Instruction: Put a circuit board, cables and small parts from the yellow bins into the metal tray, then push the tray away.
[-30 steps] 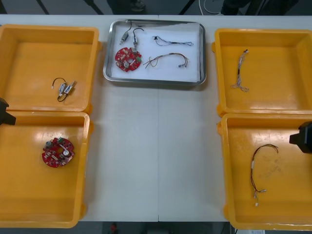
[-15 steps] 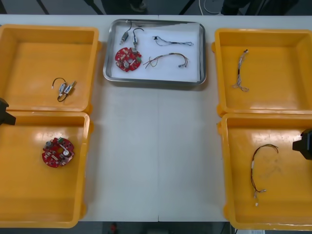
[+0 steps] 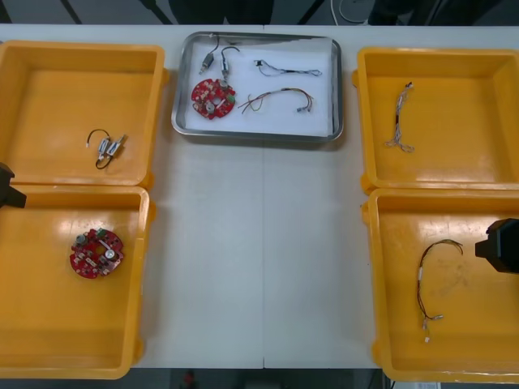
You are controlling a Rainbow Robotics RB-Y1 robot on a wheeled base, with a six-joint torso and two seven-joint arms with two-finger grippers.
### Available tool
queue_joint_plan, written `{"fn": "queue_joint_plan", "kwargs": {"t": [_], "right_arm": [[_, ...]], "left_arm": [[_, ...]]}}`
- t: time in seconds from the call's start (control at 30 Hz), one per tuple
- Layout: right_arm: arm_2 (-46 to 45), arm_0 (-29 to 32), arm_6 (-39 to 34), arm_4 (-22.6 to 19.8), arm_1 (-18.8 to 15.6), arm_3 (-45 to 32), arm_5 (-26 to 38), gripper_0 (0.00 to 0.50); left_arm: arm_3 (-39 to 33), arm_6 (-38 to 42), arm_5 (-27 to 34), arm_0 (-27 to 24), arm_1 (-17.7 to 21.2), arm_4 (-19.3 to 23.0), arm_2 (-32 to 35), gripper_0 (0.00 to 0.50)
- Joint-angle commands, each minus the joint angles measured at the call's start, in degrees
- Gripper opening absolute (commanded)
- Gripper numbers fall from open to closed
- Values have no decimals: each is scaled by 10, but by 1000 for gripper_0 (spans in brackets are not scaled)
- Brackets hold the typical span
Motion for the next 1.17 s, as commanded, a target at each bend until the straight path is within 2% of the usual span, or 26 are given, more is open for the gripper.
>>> {"fn": "queue_joint_plan", "kwargs": {"t": [0.03, 1.17], "right_arm": [[6, 10, 17, -1, -20, -13, 2, 500], [6, 10, 17, -1, -20, -13, 2, 500]], "left_arm": [[-15, -66, -4, 12, 26, 0, 18, 500], [-15, -66, -4, 12, 26, 0, 18, 500]]}}
